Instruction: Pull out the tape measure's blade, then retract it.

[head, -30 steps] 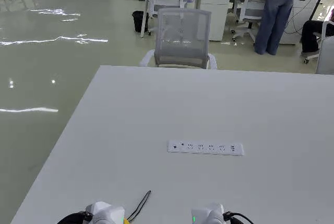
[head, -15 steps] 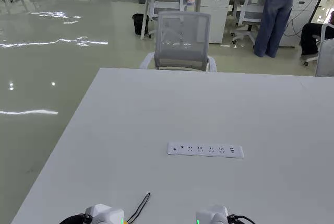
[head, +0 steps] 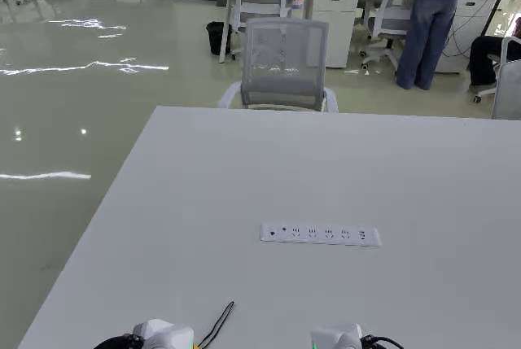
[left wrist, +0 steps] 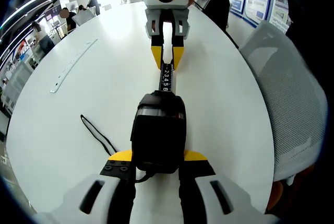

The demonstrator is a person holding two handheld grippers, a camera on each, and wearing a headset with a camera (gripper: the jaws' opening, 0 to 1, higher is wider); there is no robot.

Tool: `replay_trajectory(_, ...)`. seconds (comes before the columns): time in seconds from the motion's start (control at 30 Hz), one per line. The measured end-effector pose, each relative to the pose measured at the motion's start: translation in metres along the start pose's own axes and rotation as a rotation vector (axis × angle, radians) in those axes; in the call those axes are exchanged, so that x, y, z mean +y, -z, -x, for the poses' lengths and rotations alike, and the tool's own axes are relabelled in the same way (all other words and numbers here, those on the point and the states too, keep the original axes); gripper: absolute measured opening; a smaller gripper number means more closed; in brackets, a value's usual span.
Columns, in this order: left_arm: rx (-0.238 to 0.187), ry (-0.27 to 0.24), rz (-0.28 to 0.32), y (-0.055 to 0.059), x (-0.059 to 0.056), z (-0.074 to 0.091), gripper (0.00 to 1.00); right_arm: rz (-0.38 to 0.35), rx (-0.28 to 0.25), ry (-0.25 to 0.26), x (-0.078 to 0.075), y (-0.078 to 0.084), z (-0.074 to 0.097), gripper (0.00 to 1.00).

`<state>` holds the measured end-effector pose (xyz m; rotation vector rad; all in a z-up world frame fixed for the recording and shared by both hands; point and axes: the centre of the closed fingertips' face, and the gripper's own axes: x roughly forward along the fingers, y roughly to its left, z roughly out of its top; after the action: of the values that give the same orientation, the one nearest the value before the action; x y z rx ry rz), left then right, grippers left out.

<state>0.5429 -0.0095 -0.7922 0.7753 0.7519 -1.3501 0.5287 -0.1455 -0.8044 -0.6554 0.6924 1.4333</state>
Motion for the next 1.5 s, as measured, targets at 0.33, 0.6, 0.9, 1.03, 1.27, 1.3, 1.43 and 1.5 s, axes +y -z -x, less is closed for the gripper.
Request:
replay_trajectory(0.33, 0.001, 0.001, 0.000, 0.001, 0.000, 0.000, 0.27, -0.004, 0.006, 0.002, 0.000, 0.005, 0.005, 0.12)
replay_trajectory(0.6, 0.002, 0.001, -0.001, 0.001, 0.000, -0.001, 0.27, -0.009, 0.010, 0.004, 0.000, 0.010, 0.009, 0.12)
replay_trajectory(0.9, 0.001, 0.003, 0.000, 0.000, 0.000, -0.001, 0.27, -0.010, 0.017, 0.008, 0.000, 0.015, 0.012, 0.12)
replay_trajectory(1.03, 0.000, 0.004, 0.000, 0.000, 0.000, -0.001, 0.27, -0.012, 0.017, 0.007, 0.000, 0.017, 0.014, 0.12)
replay_trajectory(1.27, 0.001, 0.003, 0.000, 0.000, 0.000, -0.001, 0.27, -0.017, 0.020, 0.006, 0.001, 0.021, 0.017, 0.12)
replay_trajectory(1.3, 0.002, 0.002, -0.001, 0.000, 0.000, -0.001, 0.27, -0.018, 0.021, 0.005, 0.001, 0.022, 0.018, 0.12)
replay_trajectory(1.43, 0.002, 0.002, 0.000, 0.000, 0.000, -0.001, 0.27, -0.021, 0.022, 0.006, 0.001, 0.023, 0.019, 0.12)
replay_trajectory(1.5, 0.002, 0.003, 0.001, 0.000, 0.000, -0.001, 0.27, -0.023, 0.022, 0.005, 0.001, 0.024, 0.020, 0.12)
